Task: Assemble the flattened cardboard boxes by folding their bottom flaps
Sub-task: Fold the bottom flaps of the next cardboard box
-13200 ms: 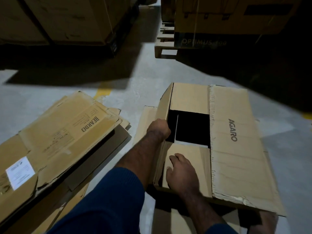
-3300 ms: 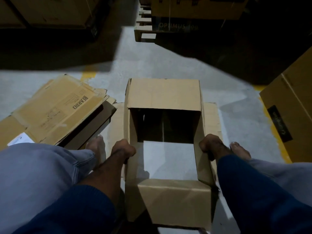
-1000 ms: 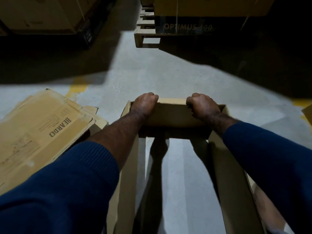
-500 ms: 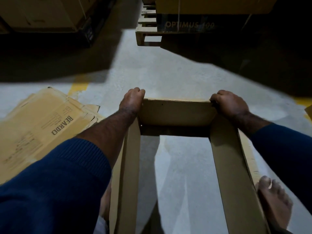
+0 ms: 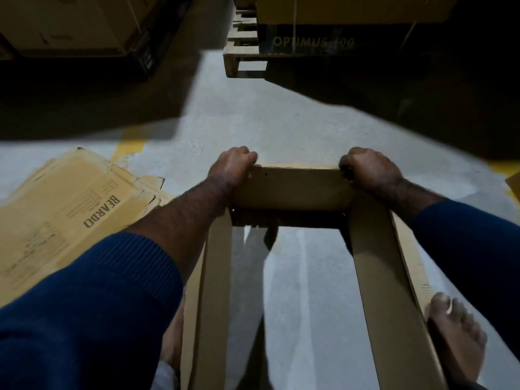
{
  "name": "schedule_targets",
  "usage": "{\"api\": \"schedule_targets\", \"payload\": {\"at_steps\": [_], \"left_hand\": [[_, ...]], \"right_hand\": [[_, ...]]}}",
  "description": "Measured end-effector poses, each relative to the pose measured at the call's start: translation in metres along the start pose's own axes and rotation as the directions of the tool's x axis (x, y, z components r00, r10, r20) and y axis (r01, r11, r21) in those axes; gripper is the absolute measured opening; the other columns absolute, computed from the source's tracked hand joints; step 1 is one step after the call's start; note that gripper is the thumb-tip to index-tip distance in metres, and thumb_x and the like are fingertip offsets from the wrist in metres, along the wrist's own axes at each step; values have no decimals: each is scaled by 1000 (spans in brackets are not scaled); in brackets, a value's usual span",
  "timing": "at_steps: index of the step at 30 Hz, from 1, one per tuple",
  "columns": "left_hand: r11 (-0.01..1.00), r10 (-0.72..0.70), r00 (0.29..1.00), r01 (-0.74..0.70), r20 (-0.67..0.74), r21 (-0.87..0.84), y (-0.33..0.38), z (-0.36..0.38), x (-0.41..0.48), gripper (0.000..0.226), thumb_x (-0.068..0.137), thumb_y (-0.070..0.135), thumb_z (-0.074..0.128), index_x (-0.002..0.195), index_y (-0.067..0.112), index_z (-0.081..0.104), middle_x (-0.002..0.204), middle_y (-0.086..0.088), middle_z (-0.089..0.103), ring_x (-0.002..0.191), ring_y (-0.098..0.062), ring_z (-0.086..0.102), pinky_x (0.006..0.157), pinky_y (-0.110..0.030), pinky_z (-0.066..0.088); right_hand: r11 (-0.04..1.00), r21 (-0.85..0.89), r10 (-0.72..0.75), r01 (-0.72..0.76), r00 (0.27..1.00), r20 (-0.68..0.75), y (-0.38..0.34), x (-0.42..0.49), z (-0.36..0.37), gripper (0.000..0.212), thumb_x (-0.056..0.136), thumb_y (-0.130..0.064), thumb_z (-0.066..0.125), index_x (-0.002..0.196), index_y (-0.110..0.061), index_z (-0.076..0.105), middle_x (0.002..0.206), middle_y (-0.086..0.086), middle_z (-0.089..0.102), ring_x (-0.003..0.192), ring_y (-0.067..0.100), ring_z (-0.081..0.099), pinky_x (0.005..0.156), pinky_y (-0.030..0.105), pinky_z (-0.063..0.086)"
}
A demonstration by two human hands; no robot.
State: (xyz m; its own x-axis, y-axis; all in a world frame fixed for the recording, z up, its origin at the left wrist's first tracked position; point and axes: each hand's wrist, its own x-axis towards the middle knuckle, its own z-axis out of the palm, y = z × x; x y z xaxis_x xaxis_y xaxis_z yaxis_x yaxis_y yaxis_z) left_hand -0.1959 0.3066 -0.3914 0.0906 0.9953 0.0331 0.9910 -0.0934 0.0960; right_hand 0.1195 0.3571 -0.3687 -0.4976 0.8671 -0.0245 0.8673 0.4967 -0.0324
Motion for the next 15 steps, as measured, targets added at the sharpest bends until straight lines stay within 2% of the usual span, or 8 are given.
{"api": "schedule_targets", "payload": {"at_steps": [2, 5, 8, 15], "left_hand": [[996, 73, 997, -72, 7, -51, 21, -2, 9, 26, 86, 8, 70, 110, 11, 63, 111, -10, 58, 104, -31, 57, 85, -44, 53], [993, 87, 996, -89, -28, -81, 54, 2, 16, 18, 86, 3, 68, 103, 9, 66, 105, -10, 59, 98, -29, 59, 79, -38, 52], [994, 19, 996, -28, -86, -104, 71, 10, 15, 13, 89, -2, 63, 97, 9, 66, 99, -9, 60, 91, -25, 57, 70, -32, 42], [989, -80, 992, 67, -94, -135, 80, 10, 14, 13, 90, -3, 61, 93, 9, 66, 94, -7, 57, 84, -18, 47, 71, -30, 36]], "right_hand": [[998, 29, -51, 51, 999, -1, -16, 8, 0, 22, 85, -8, 74, 104, -18, 69, 107, 5, 59, 98, 28, 59, 76, 40, 54], [995, 53, -80, 81, 997, -17, -45, 18, 3, 22, 84, -6, 75, 101, -20, 69, 105, 2, 59, 94, 23, 57, 71, 34, 48], [998, 44, -39, 40, 999, -25, -60, 18, 7, 21, 87, -2, 71, 102, -17, 68, 107, 5, 60, 96, 23, 57, 72, 35, 48], [998, 64, 25, -26, 1000, 17, -63, 22, 7, 19, 87, -8, 74, 101, -20, 71, 106, 5, 66, 94, 23, 61, 74, 34, 48]]}}
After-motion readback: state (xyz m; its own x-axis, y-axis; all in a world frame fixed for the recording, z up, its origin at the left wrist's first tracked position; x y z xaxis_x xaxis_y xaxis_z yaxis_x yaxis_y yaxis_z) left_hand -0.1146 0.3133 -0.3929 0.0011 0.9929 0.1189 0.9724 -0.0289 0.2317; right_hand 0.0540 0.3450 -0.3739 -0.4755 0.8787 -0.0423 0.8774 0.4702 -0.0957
